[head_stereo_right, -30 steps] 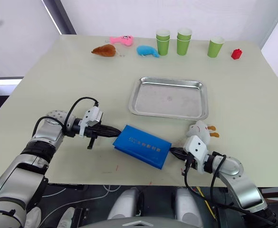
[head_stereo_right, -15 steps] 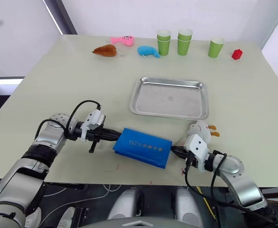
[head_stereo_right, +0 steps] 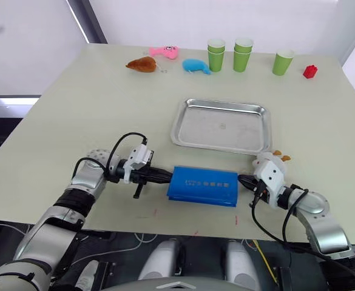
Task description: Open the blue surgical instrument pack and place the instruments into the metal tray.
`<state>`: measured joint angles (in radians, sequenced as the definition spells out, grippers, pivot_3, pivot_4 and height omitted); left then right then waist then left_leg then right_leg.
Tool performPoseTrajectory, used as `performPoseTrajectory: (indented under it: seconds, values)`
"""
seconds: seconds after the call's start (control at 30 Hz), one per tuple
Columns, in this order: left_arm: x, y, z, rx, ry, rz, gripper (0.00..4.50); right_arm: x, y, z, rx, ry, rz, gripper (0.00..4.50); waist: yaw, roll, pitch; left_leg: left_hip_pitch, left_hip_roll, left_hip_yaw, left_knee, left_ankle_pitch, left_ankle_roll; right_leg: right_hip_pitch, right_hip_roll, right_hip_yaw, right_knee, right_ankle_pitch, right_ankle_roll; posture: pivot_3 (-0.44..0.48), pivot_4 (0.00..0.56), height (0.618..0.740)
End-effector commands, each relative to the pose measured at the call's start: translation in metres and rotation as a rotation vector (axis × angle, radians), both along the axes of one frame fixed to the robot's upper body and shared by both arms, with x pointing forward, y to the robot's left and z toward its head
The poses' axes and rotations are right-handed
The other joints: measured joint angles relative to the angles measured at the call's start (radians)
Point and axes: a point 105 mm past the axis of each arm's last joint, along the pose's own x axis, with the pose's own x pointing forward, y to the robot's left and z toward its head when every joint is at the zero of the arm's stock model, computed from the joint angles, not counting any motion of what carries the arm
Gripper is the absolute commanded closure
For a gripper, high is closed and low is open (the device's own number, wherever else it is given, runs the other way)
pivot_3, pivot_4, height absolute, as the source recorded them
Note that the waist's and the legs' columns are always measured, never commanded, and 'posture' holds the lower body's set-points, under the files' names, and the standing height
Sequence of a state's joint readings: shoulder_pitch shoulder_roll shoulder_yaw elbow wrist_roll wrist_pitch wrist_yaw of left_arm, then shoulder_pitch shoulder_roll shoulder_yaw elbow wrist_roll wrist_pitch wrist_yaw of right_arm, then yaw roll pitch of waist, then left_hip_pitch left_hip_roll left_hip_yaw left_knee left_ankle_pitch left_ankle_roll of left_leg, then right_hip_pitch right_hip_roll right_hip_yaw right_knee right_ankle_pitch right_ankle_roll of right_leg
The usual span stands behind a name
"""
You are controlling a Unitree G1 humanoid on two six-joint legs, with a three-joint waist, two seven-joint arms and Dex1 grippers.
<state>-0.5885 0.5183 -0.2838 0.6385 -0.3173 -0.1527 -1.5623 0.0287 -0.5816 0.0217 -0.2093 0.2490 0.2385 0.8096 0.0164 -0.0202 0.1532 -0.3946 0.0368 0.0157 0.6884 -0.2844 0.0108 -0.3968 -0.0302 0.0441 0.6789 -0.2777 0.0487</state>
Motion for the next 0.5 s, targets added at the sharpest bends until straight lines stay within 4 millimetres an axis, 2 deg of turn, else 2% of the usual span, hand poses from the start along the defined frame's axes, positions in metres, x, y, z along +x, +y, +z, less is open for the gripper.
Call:
performPoseTrajectory:
  seconds: [0.03,0.23,0.5]
  values:
    - [-0.005,-0.017,-0.006,0.002,0.020,-0.055,4.37,0.003,-0.007,0.011,0.002,-0.056,-0.007,4.50,-0.001,0.000,0.000,0.000,0.000,0.000,0.000,0.000,0.000,0.000,0.000,0.000,0.000,0.000,0.000,0.000,0.150,0.740]
    - [0.004,-0.014,-0.004,0.004,0.011,-0.016,4.37,0.001,-0.011,0.010,-0.002,-0.058,-0.013,4.50,-0.002,0.001,-0.001,0.000,0.000,0.000,0.000,0.000,0.000,0.000,0.001,0.000,0.000,0.000,0.000,0.000,0.150,0.740]
    - [0.013,0.009,0.002,0.027,-0.008,0.047,4.37,-0.011,-0.025,0.015,0.016,-0.060,-0.018,4.50,-0.008,0.001,-0.001,0.001,0.001,-0.001,0.000,0.000,0.000,0.000,0.001,0.000,0.001,0.000,0.000,0.000,0.150,0.740]
